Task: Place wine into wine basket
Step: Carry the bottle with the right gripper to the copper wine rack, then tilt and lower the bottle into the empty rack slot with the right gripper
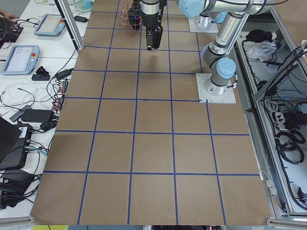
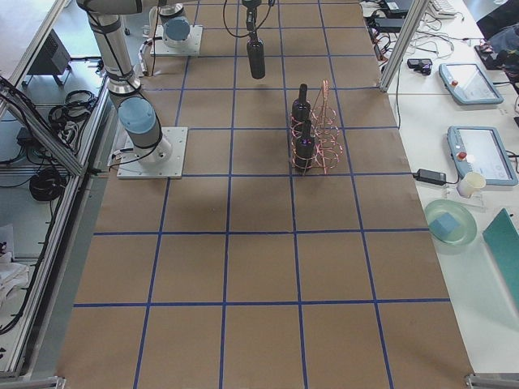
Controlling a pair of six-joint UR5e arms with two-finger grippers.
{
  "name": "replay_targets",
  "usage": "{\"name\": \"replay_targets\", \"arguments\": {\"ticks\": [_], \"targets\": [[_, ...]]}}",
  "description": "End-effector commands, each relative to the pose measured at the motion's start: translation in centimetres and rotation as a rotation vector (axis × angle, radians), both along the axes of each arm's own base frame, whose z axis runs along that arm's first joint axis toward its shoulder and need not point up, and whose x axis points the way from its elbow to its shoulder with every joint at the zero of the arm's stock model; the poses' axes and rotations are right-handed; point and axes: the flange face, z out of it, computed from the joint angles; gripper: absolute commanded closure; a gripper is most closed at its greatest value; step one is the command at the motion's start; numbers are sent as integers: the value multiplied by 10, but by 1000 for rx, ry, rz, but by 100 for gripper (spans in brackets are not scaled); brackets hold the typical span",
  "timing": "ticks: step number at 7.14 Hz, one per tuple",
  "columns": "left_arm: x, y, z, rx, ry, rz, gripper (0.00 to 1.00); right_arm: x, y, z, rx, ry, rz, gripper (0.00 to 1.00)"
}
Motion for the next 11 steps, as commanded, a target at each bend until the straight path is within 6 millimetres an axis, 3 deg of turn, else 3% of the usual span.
{"name": "replay_targets", "arguments": {"ticks": [1,2,3,4,5,6,8,10,11], "targets": [[-5,7,-6,6,17,43,0,-125,-18,50,25,27,12,100],[-11,10,-8,-2,58,49,0,-185,-27,64,35,53,18,100],[-13,15,-11,0,66,49,0,-234,-36,67,53,90,87,100],[-14,18,-15,7,71,49,0,-264,-38,69,82,107,103,100],[-15,20,-17,9,73,49,0,-285,-44,84,65,118,139,100],[-15,21,-17,10,72,46,0,-302,-53,95,45,105,116,100],[-15,23,-18,12,68,30,0,-309,-97,94,38,82,113,100],[-15,23,-19,16,66,43,0,-319,-140,74,2,76,148,100],[-16,24,-18,12,69,45,0,-317,-145,68,0,49,152,100]]}}
